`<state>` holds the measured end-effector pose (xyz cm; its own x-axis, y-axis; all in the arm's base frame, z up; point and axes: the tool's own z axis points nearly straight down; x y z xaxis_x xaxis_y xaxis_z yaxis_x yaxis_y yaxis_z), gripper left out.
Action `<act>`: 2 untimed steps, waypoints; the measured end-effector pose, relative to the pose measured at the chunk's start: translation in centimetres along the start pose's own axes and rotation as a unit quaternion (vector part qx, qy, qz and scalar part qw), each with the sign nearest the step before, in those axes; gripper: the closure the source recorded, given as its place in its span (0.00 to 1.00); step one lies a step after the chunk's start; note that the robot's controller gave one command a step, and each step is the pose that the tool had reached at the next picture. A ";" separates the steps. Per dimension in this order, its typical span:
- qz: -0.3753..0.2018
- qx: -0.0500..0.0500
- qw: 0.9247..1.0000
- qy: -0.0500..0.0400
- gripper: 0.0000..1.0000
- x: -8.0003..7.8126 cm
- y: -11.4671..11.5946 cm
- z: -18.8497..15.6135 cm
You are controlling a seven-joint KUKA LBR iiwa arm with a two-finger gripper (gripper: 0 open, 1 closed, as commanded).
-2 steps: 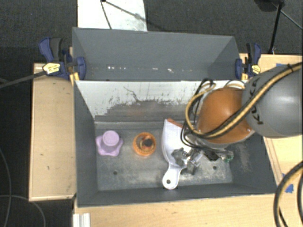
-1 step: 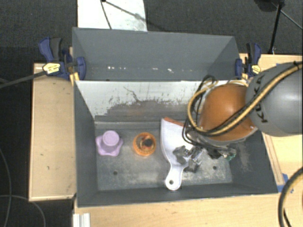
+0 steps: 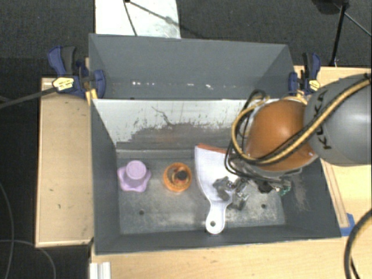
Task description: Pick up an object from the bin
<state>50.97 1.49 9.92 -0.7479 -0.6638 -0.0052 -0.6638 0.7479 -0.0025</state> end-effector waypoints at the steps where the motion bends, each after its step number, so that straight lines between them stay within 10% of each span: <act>1: 0.000 0.000 1.000 0.000 1.00 0.0 0.0 -0.6; 2: 0.001 -0.002 1.000 0.003 1.00 0.1 0.1 -1.6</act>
Offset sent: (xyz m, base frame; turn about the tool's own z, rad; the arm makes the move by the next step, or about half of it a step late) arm 0.0000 -0.0001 0.0512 0.0000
